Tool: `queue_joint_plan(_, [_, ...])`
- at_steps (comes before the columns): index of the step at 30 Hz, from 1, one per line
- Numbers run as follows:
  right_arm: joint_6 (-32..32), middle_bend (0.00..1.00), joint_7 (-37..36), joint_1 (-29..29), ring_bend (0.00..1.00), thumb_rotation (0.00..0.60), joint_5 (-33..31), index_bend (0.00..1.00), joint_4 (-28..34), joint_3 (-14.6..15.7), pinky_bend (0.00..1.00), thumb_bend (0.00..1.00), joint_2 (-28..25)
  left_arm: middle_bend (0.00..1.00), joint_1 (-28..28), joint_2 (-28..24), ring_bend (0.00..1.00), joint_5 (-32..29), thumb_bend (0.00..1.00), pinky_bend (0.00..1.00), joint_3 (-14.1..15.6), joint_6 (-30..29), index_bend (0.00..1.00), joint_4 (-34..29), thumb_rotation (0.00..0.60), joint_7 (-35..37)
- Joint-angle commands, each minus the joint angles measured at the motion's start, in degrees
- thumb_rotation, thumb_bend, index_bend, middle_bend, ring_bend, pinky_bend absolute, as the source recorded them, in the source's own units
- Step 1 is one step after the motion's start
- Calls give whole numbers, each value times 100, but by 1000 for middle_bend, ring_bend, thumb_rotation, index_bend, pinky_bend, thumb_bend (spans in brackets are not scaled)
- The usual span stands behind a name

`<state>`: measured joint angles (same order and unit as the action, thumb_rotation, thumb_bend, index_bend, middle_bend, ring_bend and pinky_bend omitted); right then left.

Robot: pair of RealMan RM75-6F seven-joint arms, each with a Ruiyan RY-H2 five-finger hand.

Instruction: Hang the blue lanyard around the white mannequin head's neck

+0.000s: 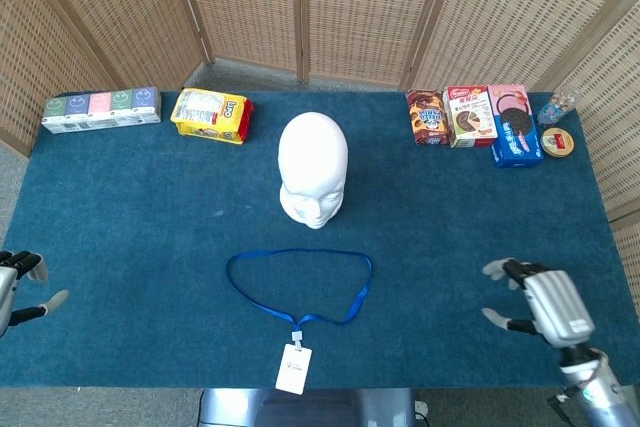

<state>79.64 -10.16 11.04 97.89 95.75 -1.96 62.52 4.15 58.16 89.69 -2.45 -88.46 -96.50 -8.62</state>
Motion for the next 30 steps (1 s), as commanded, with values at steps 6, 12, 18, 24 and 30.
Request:
queue_joint_plan(6, [-1069,674,476,1014,813,549,475,342,-25,-112,813,180,223,588,56,-166,540,-46,151,377,-36,74,605,-50,462,-3])
queue_joint_plan(12, [-1672,864,542,1589,998,551,459,341,-107,-197,980,174,500,587,138,-175,540,-85,151,377,-73,172,605,-92,464,-36])
queue_joint_plan(18, [-1986,975,543,1949,1000,548,356,366,-331,-224,1000,174,876,588,210,-153,540,-53,151,377,-70,250,605,-117,463,-85])
queue_joint_plan(24, [-2299,1000,535,2278,1000,548,265,404,-680,-204,1000,202,1184,588,257,-107,540,9,151,377,-127,171,605,-36,461,-25])
queue_joint_plan(30, [-2436,1000,572,2518,1000,549,264,467,-985,-169,1000,267,1418,588,293,-73,540,23,151,377,-132,188,605,19,462,-22])
